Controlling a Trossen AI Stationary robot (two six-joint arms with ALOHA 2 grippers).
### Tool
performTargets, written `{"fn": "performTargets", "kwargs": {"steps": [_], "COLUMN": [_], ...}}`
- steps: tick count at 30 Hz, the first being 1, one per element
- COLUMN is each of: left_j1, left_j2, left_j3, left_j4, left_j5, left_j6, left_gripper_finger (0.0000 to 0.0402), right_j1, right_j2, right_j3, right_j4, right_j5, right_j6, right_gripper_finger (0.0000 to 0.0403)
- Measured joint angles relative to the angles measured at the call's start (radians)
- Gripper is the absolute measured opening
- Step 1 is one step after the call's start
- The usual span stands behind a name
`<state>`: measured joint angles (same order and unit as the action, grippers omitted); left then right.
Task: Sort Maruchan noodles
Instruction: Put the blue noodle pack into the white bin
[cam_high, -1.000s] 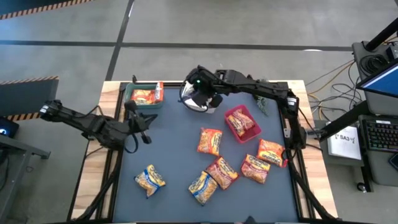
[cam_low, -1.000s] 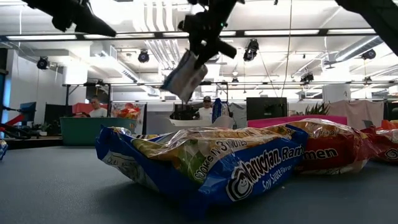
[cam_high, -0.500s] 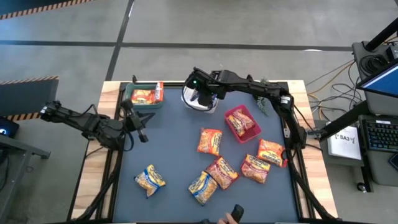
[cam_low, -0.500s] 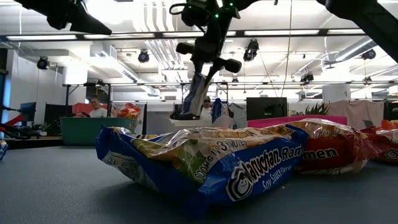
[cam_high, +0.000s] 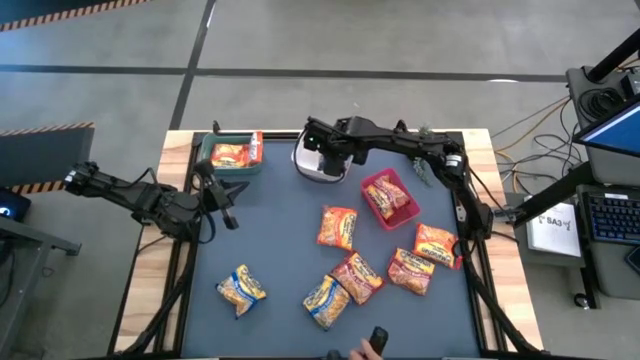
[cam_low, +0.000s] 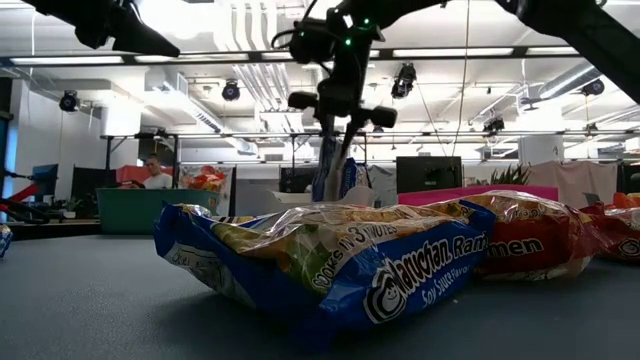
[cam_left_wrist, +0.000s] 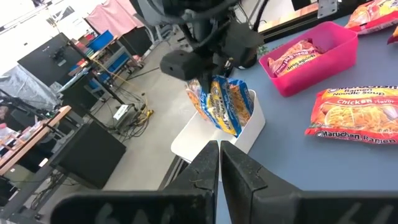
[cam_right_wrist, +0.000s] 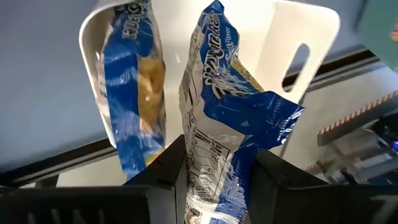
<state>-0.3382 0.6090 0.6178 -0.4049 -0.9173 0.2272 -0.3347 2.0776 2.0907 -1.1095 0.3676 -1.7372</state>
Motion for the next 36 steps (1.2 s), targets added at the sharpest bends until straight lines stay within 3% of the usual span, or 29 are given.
{"fn": "performTargets", "kwargs": {"steps": [12,36], "left_j1": [0.000,0.000], "left_j2": [0.000,0.018], "left_j3": [0.000,0.000], "left_j4": [-0.007,-0.008], "left_j5": [0.000,0.002], "left_j6": [0.000,0.000], "left_gripper_finger": [0.0000,0.0000], "right_j1": [-0.019,-0.015], "right_j2": [0.066,0.059], "right_j3": [-0.002,-0.002], "right_j4": [-0.015,-0.027], "right_j5": [0.030,0.048], "right_j6": [-0.001,0.033], "right_gripper_finger": [0.0101,0.0110]}}
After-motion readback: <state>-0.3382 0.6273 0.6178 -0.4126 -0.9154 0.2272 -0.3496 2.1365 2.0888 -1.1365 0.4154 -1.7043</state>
